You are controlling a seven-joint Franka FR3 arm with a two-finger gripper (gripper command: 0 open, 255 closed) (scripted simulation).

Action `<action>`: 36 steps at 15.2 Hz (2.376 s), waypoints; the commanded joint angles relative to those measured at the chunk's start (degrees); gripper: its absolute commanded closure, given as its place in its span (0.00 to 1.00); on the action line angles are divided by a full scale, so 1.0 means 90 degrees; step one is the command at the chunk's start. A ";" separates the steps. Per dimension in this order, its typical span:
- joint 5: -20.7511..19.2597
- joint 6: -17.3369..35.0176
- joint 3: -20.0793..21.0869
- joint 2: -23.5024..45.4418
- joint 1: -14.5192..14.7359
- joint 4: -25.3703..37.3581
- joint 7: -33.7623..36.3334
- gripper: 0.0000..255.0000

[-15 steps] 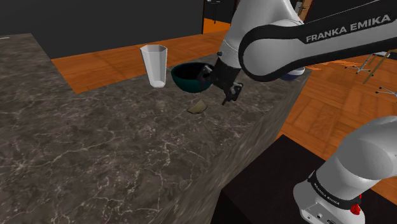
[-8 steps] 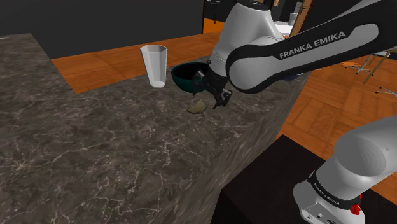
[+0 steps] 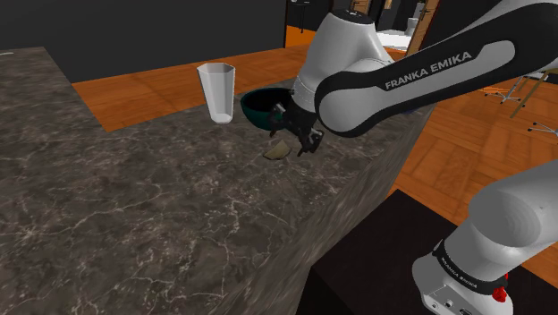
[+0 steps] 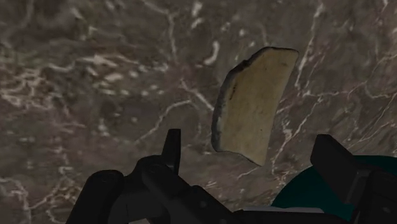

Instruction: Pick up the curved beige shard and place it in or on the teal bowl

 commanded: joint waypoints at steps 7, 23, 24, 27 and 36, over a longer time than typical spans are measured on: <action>0.0000 0.0000 0.0000 0.0000 0.0000 0.0000 0.0000 1.00; -0.1431 -0.2696 0.0583 0.2737 -0.0704 0.2595 0.1474 0.00; -0.1431 -0.2696 0.0582 0.2737 -0.0703 0.2595 0.1474 0.00; -0.1431 -0.2696 0.0582 0.2737 -0.0703 0.2595 0.1474 0.00; -0.1437 -0.2687 0.0588 0.2742 -0.0696 0.2590 0.1491 1.00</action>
